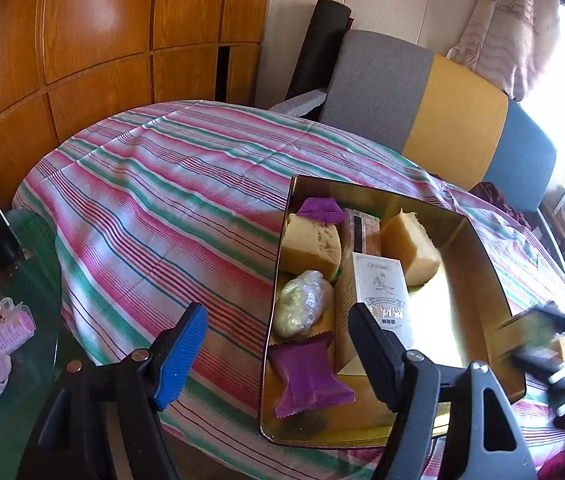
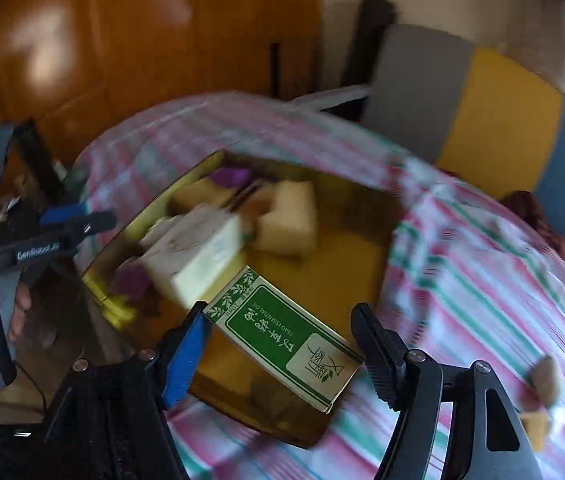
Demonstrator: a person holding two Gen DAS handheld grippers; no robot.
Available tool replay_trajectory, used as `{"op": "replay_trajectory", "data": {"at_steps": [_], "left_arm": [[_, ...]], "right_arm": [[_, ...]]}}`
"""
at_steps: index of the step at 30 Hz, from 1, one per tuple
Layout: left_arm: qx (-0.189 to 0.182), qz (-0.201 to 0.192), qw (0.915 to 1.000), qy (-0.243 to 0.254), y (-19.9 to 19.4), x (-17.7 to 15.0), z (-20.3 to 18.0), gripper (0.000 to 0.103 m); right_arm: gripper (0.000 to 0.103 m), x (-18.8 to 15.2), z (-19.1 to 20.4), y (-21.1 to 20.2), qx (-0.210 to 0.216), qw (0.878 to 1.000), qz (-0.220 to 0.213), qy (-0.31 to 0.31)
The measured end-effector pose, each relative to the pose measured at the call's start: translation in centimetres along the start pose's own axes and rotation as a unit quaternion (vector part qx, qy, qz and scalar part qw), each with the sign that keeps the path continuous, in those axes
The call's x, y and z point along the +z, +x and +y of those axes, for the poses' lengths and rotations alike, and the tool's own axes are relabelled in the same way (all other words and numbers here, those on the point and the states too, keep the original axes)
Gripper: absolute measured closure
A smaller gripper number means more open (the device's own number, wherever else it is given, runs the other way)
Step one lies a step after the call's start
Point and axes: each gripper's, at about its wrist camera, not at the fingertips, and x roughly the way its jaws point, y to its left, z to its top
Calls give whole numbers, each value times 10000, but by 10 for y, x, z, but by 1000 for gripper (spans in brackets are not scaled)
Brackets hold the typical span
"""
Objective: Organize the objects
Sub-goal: 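Carry the green box into the gold tray and release it with the right gripper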
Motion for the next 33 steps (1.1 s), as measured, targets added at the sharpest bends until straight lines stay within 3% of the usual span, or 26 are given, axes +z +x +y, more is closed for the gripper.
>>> {"op": "replay_trajectory", "data": {"at_steps": [4,10,12,14,15,25,33], "left_arm": [[-67,119,9999,-88,3,-3,4,30],[-224,146,9996,-116,3,-5,8,31],[-222,102,9997,-85,1,-4,8,33],[-133,90,9999,-44,0,-4,7,34],[-137,88,9999,-30,0,-4,6,34],[-123,-36,9999,102,-13,-1,-8,34],[-305,-71,9987,390,-22,1,-28,35]], "right_arm": [[31,4,33,52,526,9966,609,-187],[28,2,58,79,1023,9925,665,-68],[23,1,54,78,1119,9914,666,106],[5,0,50,73,1131,9918,560,213],[4,0,47,69,1137,9918,511,286],[1,-5,17,29,743,9942,-37,775],[0,-23,-24,-16,144,9910,-522,1226]]}}
